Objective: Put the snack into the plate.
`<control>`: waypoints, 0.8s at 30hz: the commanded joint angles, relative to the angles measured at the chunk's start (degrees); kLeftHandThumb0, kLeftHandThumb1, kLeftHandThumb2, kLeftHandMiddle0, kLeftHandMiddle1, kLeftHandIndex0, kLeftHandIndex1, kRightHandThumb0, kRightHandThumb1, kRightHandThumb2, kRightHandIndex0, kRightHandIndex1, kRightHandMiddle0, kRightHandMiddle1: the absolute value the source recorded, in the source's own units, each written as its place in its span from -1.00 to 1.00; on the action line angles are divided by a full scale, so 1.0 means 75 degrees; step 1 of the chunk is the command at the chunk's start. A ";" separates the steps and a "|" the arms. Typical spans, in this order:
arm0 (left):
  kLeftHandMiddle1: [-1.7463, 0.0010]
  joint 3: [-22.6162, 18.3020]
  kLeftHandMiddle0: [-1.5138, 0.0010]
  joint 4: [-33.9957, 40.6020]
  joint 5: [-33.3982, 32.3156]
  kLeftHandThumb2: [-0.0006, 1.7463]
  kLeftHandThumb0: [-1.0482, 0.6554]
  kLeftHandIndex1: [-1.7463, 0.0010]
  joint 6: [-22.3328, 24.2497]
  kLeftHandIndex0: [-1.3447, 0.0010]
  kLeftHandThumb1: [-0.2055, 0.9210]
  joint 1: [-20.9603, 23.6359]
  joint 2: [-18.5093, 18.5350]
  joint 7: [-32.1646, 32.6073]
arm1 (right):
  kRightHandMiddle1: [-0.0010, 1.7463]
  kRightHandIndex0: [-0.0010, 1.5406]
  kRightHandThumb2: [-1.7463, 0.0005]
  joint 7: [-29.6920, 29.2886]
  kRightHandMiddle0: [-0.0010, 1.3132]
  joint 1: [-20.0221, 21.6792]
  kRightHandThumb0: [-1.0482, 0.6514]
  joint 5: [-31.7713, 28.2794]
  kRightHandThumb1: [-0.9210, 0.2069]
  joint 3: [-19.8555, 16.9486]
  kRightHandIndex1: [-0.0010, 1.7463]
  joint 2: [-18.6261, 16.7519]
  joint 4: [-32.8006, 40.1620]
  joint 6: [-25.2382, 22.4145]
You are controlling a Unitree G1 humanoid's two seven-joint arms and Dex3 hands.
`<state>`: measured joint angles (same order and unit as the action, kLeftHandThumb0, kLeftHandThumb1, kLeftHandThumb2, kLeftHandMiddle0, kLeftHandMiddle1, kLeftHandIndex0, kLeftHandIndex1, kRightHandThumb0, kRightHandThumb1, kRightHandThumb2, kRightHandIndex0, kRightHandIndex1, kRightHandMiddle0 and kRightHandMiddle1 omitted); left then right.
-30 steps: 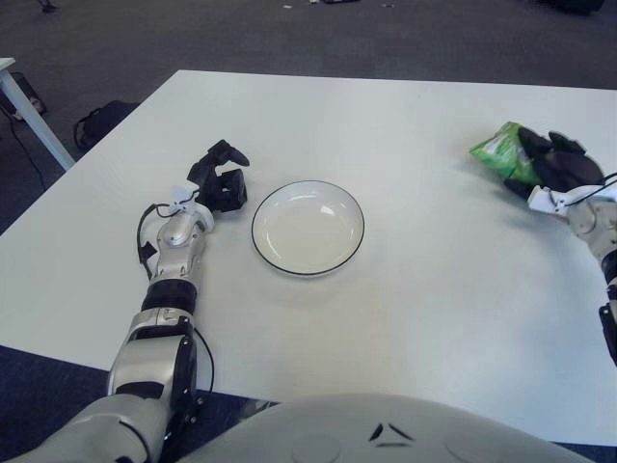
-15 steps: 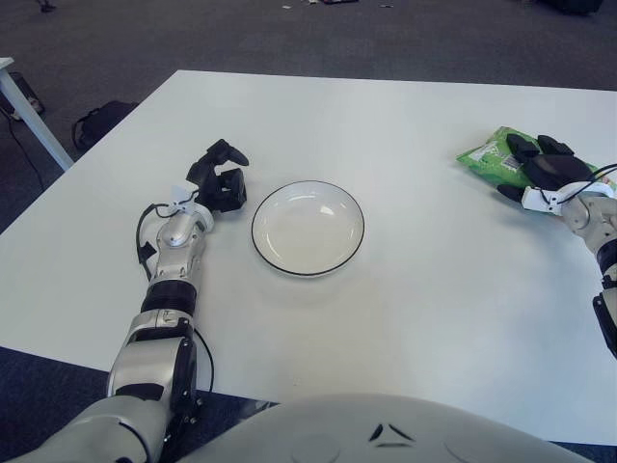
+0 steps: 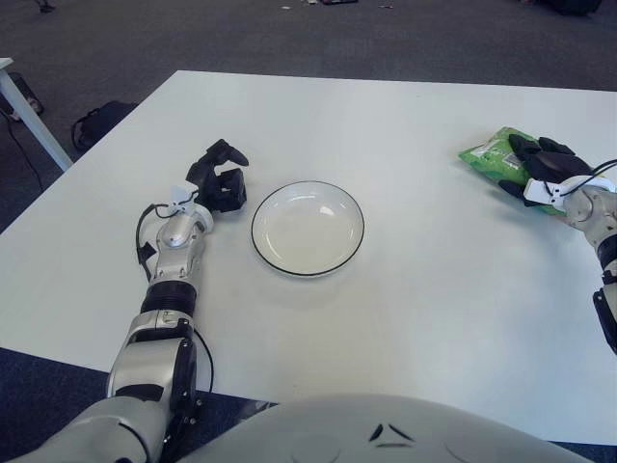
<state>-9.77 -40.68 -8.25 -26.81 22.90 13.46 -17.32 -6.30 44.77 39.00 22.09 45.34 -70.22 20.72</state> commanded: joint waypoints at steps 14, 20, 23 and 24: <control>-1.00 0.0138 -0.42 -0.0259 0.0122 0.27 -0.27 -1.00 -0.0015 0.28 0.22 -0.0667 -0.0134 -0.0033 | 0.25 -0.98 0.28 -0.2059 -1.00 -0.0534 -0.64 0.0076 -1.00 0.0106 -0.62 -0.0304 -0.0066 -0.0071; -1.00 0.0134 -0.42 -0.0249 0.0061 0.27 -0.27 -1.00 -0.0058 0.29 0.23 -0.0683 -0.0149 -0.0131 | 0.89 -1.00 0.12 -0.2978 -0.57 -0.0586 -0.27 0.0180 -0.68 0.0157 0.50 -0.0373 -0.0003 -0.0367; -1.00 0.0127 -0.43 -0.0290 0.0049 0.27 -0.27 -1.00 -0.0154 0.29 0.23 -0.0671 -0.0156 -0.0164 | 0.96 -0.57 -0.26 -0.3527 -0.23 -0.0651 0.07 0.0186 -0.18 0.0134 0.69 -0.0415 0.0094 -0.0519; -1.00 0.0128 -0.43 -0.0299 0.0050 0.27 -0.27 -1.00 -0.0170 0.29 0.23 -0.0668 -0.0155 -0.0167 | 0.98 -0.40 -0.39 -0.3626 -0.12 -0.0661 0.13 0.0177 0.02 0.0129 0.68 -0.0427 0.0109 -0.0544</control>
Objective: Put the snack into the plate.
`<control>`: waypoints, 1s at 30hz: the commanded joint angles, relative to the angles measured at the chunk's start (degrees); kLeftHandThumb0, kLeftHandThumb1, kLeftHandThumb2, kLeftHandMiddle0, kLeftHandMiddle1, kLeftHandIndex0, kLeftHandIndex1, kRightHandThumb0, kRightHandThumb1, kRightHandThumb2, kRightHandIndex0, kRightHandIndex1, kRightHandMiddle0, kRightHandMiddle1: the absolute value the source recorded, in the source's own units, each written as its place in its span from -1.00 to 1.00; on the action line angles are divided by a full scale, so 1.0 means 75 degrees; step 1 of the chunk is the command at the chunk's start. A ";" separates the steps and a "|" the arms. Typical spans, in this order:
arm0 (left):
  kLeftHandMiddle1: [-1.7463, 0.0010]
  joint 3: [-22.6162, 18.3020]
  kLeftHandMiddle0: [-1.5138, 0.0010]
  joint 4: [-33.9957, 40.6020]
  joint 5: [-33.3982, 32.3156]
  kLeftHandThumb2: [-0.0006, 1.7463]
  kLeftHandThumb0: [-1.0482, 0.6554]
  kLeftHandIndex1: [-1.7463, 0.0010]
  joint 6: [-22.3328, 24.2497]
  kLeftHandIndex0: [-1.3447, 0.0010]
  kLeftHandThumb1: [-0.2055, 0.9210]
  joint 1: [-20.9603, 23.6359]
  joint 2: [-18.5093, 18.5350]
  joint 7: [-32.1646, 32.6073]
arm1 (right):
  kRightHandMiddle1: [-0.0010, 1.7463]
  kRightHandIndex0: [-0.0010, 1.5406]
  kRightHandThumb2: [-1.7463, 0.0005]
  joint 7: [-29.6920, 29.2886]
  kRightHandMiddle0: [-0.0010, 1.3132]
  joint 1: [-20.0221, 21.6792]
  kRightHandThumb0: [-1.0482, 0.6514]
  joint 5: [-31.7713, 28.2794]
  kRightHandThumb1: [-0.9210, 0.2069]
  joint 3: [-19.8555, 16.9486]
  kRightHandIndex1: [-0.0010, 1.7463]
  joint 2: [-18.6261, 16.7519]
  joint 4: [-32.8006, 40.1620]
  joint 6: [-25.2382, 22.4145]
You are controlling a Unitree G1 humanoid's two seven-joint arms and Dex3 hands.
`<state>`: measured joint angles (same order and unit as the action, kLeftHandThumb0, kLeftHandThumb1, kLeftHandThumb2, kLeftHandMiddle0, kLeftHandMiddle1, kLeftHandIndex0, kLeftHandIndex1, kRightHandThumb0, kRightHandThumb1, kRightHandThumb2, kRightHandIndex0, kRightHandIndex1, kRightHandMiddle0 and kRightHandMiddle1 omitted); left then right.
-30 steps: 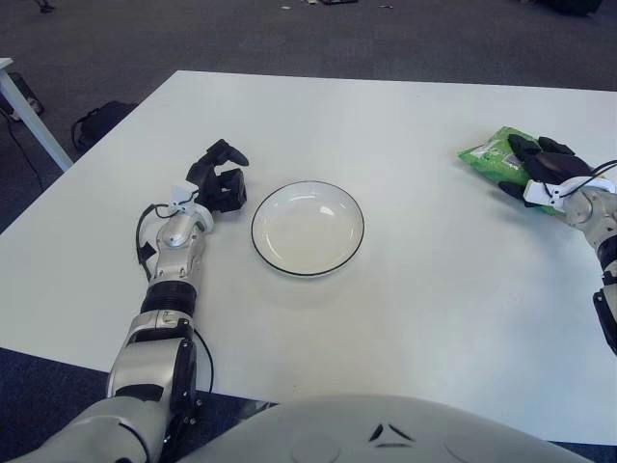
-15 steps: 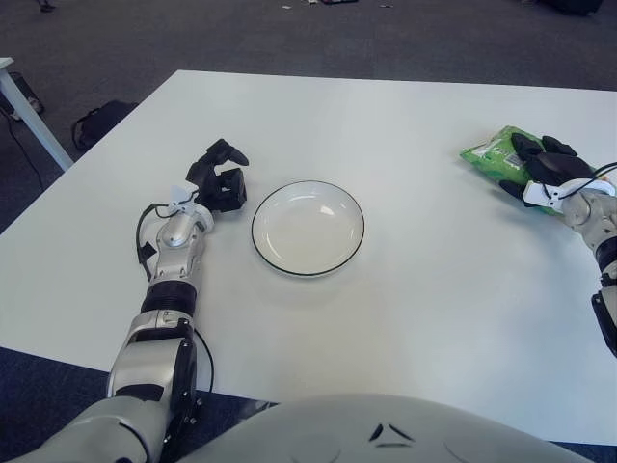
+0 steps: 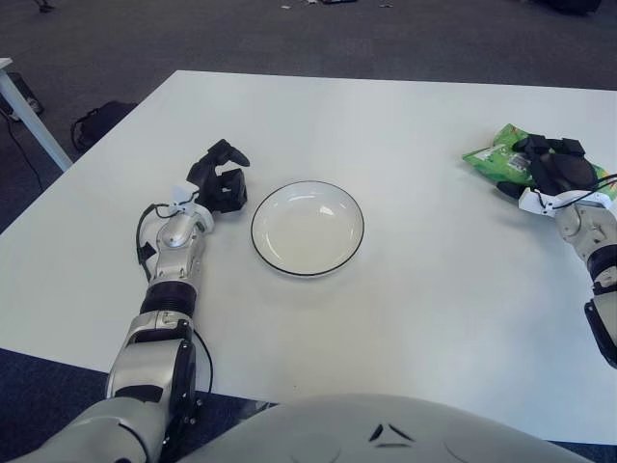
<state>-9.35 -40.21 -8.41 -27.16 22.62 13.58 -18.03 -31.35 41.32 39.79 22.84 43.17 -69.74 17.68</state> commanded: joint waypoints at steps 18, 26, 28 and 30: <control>-1.00 0.0115 -0.43 -0.0414 0.0129 0.27 -0.27 -1.00 -0.0149 0.29 0.23 -0.0604 -0.0163 -0.0008 | 1.00 0.15 -0.74 -0.0213 -0.01 -0.0262 0.24 -0.0685 0.55 -0.0601 0.64 -0.0393 0.0349 -0.0063; -1.00 0.0116 -0.44 -0.0436 0.0075 0.27 -0.27 -1.00 -0.0167 0.28 0.22 -0.0588 -0.0161 -0.0115 | 1.00 0.09 -0.77 0.0192 -0.10 -0.0290 0.23 -0.1017 0.51 -0.0894 0.80 -0.0537 0.1000 -0.0030; -1.00 0.0116 -0.43 -0.0449 0.0062 0.27 -0.27 -1.00 -0.0175 0.28 0.22 -0.0584 -0.0157 -0.0146 | 1.00 0.08 -0.77 0.0311 -0.11 -0.0318 0.23 -0.1085 0.50 -0.0958 0.83 -0.0598 0.1252 -0.0136; -1.00 0.0111 -0.43 -0.0469 0.0049 0.27 -0.27 -1.00 -0.0184 0.28 0.22 -0.0576 -0.0154 -0.0187 | 1.00 0.03 -0.77 0.0504 -0.14 -0.0374 0.23 -0.1233 0.46 -0.1072 0.89 -0.0623 0.1366 -0.0130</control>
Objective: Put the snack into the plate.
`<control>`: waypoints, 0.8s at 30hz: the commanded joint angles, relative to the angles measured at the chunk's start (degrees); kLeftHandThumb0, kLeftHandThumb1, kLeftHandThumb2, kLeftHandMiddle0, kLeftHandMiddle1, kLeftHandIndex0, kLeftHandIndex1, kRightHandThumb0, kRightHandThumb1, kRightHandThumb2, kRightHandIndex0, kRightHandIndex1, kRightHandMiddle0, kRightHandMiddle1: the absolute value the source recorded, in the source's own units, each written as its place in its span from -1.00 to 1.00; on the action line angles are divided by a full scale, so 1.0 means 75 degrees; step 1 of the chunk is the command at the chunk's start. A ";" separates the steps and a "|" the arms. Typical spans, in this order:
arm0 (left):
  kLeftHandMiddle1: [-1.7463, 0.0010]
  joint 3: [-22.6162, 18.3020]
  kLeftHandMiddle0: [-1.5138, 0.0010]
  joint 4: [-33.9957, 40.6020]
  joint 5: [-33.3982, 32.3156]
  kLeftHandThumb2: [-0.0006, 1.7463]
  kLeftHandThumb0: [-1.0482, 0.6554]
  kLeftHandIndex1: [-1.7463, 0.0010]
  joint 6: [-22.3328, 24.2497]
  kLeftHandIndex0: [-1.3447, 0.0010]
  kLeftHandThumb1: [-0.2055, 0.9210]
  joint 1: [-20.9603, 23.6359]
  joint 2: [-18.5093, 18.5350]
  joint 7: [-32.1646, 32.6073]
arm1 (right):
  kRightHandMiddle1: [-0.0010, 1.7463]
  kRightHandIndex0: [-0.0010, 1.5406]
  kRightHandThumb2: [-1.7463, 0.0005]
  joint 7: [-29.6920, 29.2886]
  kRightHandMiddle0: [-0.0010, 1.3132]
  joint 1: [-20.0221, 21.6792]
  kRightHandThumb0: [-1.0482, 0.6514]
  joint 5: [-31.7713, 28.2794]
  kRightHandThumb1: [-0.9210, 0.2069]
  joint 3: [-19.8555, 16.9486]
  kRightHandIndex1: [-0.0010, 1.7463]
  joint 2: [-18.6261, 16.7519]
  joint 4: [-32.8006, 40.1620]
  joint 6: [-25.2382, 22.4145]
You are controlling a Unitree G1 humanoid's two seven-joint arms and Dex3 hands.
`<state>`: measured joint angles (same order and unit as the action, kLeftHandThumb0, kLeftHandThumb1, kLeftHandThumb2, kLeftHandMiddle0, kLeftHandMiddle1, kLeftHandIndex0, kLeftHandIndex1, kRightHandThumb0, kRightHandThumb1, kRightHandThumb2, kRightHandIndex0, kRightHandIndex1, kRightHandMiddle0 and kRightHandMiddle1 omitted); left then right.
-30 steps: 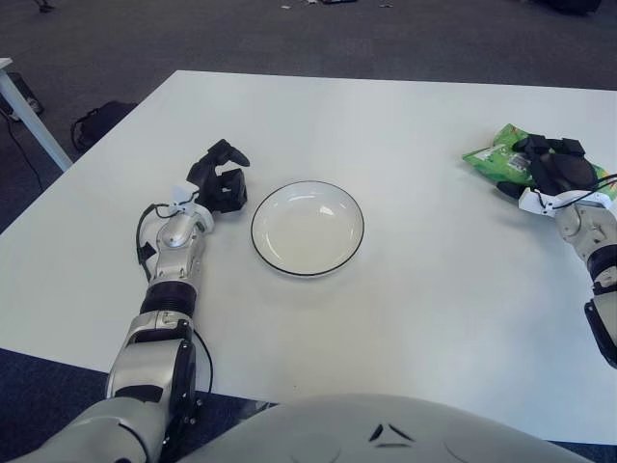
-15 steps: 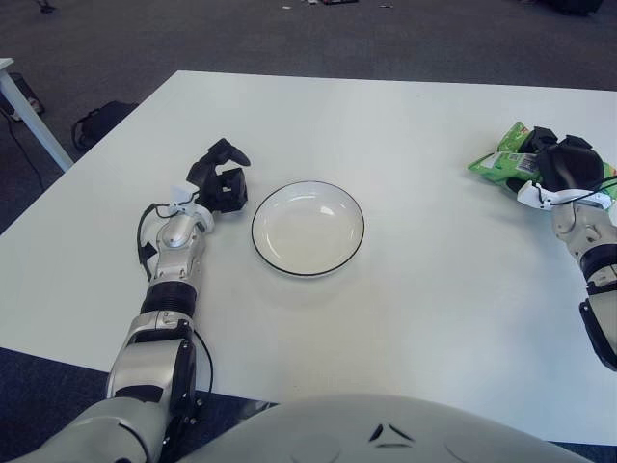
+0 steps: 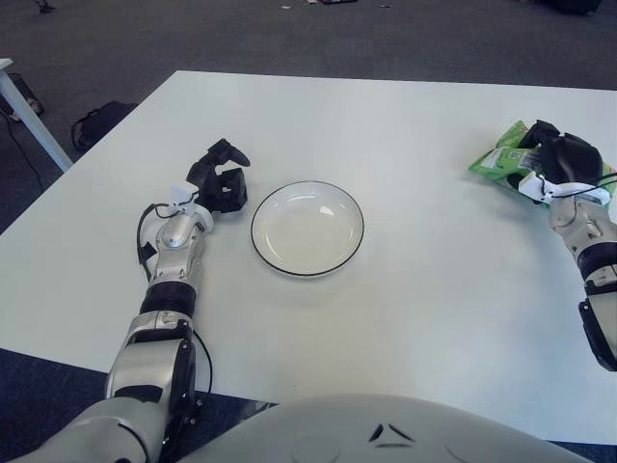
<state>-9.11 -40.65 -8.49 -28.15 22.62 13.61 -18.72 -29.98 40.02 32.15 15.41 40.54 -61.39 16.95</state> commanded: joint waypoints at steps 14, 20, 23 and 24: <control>-1.00 0.0084 -0.42 -0.0484 0.0116 0.26 -0.27 -1.00 -0.0231 0.29 0.23 -0.0569 -0.0204 -0.0069 | 1.00 -0.03 -0.77 0.2506 -0.18 -0.0514 0.23 -0.1663 0.42 -0.1110 0.98 -0.0763 0.1900 -0.0747; -1.00 0.0091 -0.43 -0.0507 0.0097 0.27 -0.27 -1.00 -0.0221 0.28 0.23 -0.0560 -0.0213 -0.0094 | 1.00 0.04 -0.78 0.3059 -0.16 -0.0249 0.23 -0.1913 0.46 -0.1339 0.92 -0.0996 0.2438 -0.1070; -1.00 0.0091 -0.43 -0.0506 0.0076 0.27 -0.27 -1.00 -0.0191 0.28 0.22 -0.0556 -0.0211 -0.0126 | 1.00 0.07 -0.80 0.3207 -0.14 -0.0206 0.23 -0.1917 0.50 -0.1381 0.90 -0.1042 0.2768 -0.1136; -1.00 0.0087 -0.43 -0.0507 0.0067 0.27 -0.27 -1.00 -0.0189 0.28 0.22 -0.0554 -0.0215 -0.0129 | 1.00 0.07 -0.80 0.3296 -0.13 -0.0209 0.23 -0.1932 0.51 -0.1403 0.89 -0.1055 0.2946 -0.1213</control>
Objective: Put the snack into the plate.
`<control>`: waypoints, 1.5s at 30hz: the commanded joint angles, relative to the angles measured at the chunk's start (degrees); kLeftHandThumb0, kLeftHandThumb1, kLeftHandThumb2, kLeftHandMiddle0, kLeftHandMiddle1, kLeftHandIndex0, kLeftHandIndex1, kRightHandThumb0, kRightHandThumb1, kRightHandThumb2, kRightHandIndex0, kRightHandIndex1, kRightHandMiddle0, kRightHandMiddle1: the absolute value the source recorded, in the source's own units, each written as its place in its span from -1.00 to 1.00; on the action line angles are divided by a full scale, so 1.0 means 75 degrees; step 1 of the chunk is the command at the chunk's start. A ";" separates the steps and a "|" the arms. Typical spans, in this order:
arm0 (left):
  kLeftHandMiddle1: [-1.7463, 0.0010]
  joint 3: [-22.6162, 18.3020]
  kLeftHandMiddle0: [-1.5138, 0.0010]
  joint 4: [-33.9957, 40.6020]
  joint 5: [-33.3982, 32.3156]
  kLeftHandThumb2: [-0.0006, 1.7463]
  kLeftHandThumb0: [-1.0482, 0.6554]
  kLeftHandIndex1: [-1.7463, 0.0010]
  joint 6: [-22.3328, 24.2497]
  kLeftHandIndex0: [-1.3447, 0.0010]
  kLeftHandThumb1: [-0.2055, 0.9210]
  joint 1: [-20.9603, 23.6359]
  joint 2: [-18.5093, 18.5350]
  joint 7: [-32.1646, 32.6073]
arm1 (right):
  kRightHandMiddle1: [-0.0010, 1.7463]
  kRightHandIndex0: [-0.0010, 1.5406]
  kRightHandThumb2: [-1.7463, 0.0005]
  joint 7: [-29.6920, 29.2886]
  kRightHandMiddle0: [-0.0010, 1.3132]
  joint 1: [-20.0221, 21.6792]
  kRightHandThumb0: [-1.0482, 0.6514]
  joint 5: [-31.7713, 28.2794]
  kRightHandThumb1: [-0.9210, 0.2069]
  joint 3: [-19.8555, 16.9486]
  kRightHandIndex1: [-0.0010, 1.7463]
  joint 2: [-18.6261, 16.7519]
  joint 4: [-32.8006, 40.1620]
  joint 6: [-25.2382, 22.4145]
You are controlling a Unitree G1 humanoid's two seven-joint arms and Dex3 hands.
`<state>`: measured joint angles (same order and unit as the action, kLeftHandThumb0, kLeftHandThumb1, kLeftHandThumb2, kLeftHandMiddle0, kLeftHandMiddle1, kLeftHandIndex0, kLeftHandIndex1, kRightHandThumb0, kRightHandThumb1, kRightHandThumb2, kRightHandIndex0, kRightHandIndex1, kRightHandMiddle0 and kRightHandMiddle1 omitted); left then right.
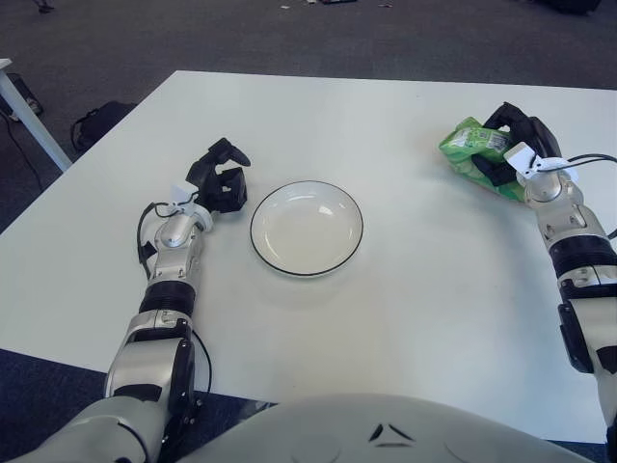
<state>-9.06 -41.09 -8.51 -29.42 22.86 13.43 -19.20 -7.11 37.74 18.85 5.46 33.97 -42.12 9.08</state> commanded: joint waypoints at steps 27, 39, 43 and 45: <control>-1.00 0.0104 -0.45 -0.0473 0.0152 0.31 -0.28 -1.00 -0.0154 0.25 0.17 -0.0575 -0.0274 0.0085 | 1.00 0.14 -0.85 0.1349 -0.07 0.0402 0.23 -0.0297 0.60 -0.0111 0.85 -0.1250 0.2987 -0.1557; -1.00 0.0152 -0.36 -0.0438 0.0137 0.28 -0.28 -1.00 -0.0089 0.27 0.20 -0.0576 -0.0274 0.0028 | 1.00 0.06 -0.88 0.1266 -0.08 0.0771 0.23 0.0297 0.58 0.0398 0.99 -0.1915 0.3764 -0.1924; -1.00 0.0156 -0.38 -0.0436 0.0114 0.28 -0.28 -1.00 -0.0109 0.27 0.21 -0.0576 -0.0306 0.0015 | 1.00 0.09 -0.88 0.1411 -0.07 0.0807 0.23 0.0535 0.59 0.0556 0.95 -0.1913 0.4009 -0.2047; -1.00 0.0158 -0.40 -0.0438 0.0113 0.29 -0.28 -1.00 -0.0119 0.27 0.20 -0.0575 -0.0315 0.0017 | 1.00 0.10 -0.88 0.1472 -0.07 0.0814 0.23 0.0588 0.60 0.0601 0.94 -0.1929 0.4079 -0.2078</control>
<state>-8.74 -41.21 -8.32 -30.17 23.33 13.13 -18.89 3.26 42.38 22.08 9.56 19.33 -13.13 -5.81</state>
